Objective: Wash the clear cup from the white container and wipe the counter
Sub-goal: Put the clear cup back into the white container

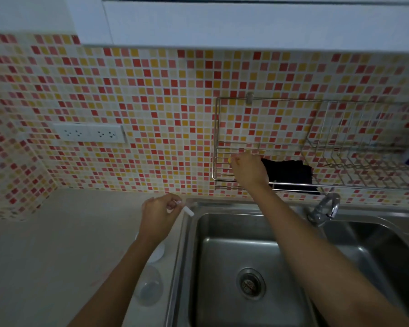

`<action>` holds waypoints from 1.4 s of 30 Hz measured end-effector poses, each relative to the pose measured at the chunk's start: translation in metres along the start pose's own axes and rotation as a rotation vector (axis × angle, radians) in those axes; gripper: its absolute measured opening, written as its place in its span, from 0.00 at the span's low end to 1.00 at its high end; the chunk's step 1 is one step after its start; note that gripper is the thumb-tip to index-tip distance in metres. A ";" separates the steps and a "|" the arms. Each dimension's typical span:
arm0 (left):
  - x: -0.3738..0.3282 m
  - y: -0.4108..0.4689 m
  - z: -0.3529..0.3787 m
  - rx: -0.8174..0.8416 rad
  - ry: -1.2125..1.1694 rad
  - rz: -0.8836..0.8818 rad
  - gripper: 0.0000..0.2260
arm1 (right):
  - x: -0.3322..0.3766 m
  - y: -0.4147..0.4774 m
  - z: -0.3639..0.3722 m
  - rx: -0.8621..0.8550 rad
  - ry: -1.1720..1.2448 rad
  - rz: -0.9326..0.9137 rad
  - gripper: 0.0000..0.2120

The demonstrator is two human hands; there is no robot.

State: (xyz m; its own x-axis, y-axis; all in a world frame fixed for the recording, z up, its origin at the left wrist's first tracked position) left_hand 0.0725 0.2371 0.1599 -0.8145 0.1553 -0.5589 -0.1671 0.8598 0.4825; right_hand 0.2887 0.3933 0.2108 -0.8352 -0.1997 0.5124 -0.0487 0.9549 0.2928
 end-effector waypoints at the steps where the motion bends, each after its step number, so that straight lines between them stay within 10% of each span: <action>1: 0.008 -0.001 -0.006 -0.011 0.010 0.001 0.04 | 0.009 -0.016 -0.002 -0.122 0.000 -0.088 0.15; 8: 0.066 -0.018 -0.032 0.063 0.074 -0.089 0.07 | 0.044 -0.147 0.077 -0.166 0.326 -0.263 0.28; 18: 0.130 -0.055 -0.024 0.190 0.070 -0.189 0.10 | 0.053 -0.182 0.225 0.691 0.287 -0.073 0.44; 24: 0.146 -0.060 -0.010 0.246 0.064 -0.190 0.08 | 0.070 -0.179 0.233 0.764 0.317 -0.028 0.45; 29: 0.149 -0.059 -0.001 0.237 0.063 -0.124 0.09 | 0.081 -0.179 0.237 0.807 0.398 0.049 0.25; 42: 0.149 -0.039 0.011 0.547 0.381 0.073 0.09 | 0.082 -0.185 0.248 0.843 0.304 0.157 0.41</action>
State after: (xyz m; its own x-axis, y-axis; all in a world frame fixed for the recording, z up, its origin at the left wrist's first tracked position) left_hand -0.0363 0.2326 0.0502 -0.9690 0.1266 -0.2123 0.1203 0.9918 0.0424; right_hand 0.0931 0.2544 -0.0011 -0.6914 0.0115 0.7223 -0.4305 0.7964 -0.4247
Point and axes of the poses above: each hand's wrist, its own y-axis towards the middle knuckle, its own z-axis out of the palm, x = y × z, the point moved 3 cm from there along y, towards the middle knuckle, and after that the axes turned 6 degrees about z, right-handed, at the moved point
